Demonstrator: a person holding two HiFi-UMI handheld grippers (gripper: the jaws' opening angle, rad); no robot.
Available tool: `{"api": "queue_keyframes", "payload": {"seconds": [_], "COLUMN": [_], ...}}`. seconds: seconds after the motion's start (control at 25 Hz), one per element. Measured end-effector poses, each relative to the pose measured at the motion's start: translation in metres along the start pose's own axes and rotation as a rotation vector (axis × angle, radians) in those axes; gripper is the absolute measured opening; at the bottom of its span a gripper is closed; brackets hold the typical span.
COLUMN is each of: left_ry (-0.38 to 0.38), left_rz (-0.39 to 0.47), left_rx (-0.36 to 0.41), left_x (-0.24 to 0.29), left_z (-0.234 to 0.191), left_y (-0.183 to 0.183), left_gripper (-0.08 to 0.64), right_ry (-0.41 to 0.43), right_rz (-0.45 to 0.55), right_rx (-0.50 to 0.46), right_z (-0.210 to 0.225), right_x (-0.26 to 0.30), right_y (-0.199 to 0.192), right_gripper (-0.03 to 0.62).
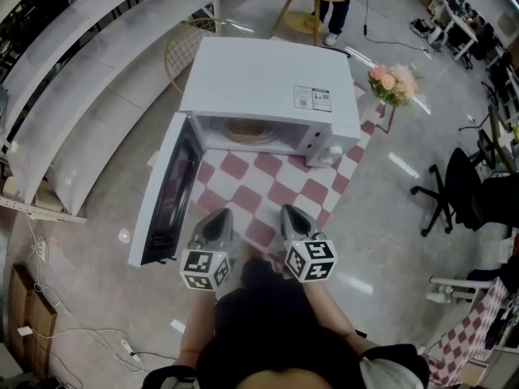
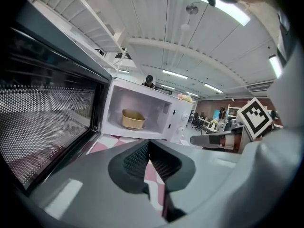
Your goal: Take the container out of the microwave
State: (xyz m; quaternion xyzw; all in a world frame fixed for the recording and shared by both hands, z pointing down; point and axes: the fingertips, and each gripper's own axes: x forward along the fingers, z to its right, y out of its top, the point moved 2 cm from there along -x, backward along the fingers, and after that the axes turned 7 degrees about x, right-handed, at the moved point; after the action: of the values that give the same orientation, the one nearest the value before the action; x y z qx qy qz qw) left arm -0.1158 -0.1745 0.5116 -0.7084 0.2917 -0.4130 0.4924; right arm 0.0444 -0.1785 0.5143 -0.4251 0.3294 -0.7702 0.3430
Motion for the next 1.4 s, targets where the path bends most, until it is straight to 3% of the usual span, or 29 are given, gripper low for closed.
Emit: {"api": "queue_keyframes", "payload": {"seconds": [0.64, 1.4], "left_ry": [0.02, 0.048], "left_rz": [-0.007, 0.057], "left_rx": [0.009, 0.013], "left_x": [0.046, 0.081], "left_z": [-0.015, -0.015], "left_y": [0.013, 0.033], "left_gripper": [0.009, 0.009], "right_ry": [0.021, 0.07], "right_rz": [-0.011, 0.022], "right_rx": [0.004, -0.002], "right_z": [0.02, 0.026], "right_x": [0.042, 0.062], "right_y": [0.024, 0.039], "right_gripper": [0.0, 0.001]}}
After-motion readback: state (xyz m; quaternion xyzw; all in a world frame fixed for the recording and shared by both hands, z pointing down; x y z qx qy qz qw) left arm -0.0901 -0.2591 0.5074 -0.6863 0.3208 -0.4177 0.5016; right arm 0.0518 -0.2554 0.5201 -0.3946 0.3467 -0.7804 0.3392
